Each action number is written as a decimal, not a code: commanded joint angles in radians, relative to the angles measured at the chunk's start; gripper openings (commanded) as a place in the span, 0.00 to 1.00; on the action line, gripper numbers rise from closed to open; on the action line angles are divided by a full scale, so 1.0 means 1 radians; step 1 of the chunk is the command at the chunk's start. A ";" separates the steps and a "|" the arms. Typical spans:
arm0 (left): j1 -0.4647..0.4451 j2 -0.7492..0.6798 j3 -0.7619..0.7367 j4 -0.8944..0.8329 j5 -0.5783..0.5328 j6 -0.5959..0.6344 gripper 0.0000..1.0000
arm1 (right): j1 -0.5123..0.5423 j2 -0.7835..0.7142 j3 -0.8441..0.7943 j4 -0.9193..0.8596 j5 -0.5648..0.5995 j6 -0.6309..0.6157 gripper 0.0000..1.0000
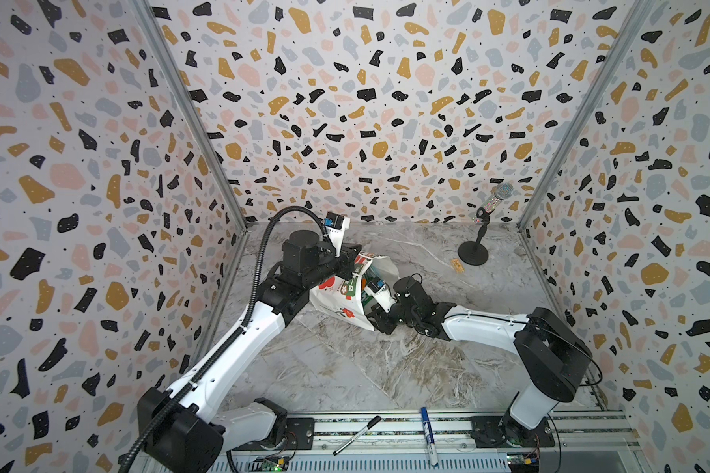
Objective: Take the snacks out of the paper bag
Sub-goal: 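Insert the right gripper into the bag opening toward the snack packets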
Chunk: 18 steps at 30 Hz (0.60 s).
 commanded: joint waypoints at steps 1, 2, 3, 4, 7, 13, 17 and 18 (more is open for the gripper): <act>0.000 -0.028 -0.008 0.034 -0.043 0.030 0.00 | 0.034 0.015 0.067 0.038 0.001 0.012 0.46; -0.001 -0.031 -0.010 0.033 -0.051 0.032 0.00 | 0.041 0.022 0.074 0.044 -0.003 0.013 0.46; -0.001 -0.033 -0.012 0.033 -0.057 0.035 0.00 | 0.045 0.026 0.079 0.051 -0.009 0.015 0.46; -0.002 -0.036 -0.012 0.031 -0.063 0.038 0.00 | 0.049 0.027 0.082 0.059 -0.015 0.017 0.46; -0.001 -0.045 -0.013 0.015 -0.072 0.055 0.00 | 0.051 0.030 0.084 0.092 -0.063 0.027 0.47; 0.000 -0.082 -0.047 0.024 -0.113 0.068 0.00 | 0.051 0.025 0.082 0.128 -0.084 0.038 0.47; 0.000 -0.095 -0.060 0.030 -0.109 0.073 0.00 | 0.050 0.027 0.089 0.123 -0.052 0.035 0.48; 0.000 -0.098 -0.064 0.026 -0.106 0.076 0.00 | 0.050 0.020 0.086 0.120 0.001 0.034 0.48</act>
